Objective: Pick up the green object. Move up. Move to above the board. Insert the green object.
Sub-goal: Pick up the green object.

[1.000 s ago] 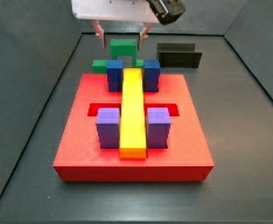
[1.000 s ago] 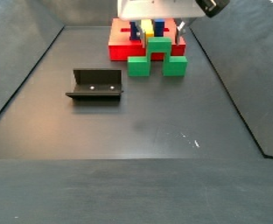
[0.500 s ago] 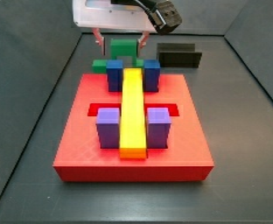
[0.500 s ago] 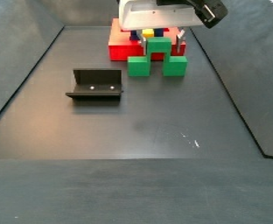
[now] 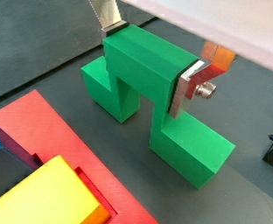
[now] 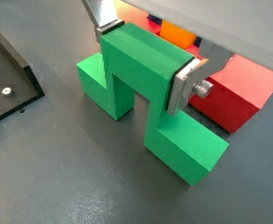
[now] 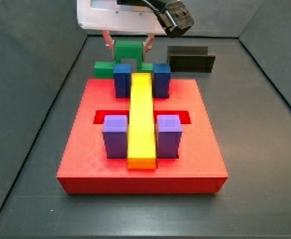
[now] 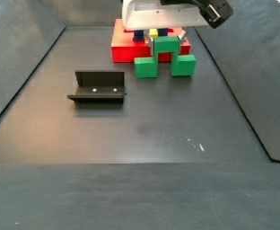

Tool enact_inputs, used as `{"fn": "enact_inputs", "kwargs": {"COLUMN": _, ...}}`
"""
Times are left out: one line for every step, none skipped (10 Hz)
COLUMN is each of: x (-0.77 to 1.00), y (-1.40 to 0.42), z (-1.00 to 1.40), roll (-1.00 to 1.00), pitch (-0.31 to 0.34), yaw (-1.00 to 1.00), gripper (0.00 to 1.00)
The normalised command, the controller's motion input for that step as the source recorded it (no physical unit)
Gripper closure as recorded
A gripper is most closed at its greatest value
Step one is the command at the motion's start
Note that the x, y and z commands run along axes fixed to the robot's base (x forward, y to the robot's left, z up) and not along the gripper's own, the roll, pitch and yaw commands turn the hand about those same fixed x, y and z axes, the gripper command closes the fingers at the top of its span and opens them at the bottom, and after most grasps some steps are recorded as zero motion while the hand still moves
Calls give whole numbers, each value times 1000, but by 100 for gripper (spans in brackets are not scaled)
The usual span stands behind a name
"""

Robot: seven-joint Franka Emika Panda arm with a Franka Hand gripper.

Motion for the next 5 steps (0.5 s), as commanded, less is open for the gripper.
{"fn": "enact_inputs", "kwargs": {"x": 0, "y": 0, "z": 0, "roll": 0, "pitch": 0, "yaw": 0, "gripper": 100}}
{"fn": "enact_inputs", "kwargs": {"x": 0, "y": 0, "z": 0, "roll": 0, "pitch": 0, "yaw": 0, "gripper": 100}}
{"fn": "enact_inputs", "kwargs": {"x": 0, "y": 0, "z": 0, "roll": 0, "pitch": 0, "yaw": 0, "gripper": 100}}
{"fn": "enact_inputs", "kwargs": {"x": 0, "y": 0, "z": 0, "roll": 0, "pitch": 0, "yaw": 0, "gripper": 100}}
{"fn": "enact_inputs", "kwargs": {"x": 0, "y": 0, "z": 0, "roll": 0, "pitch": 0, "yaw": 0, "gripper": 100}}
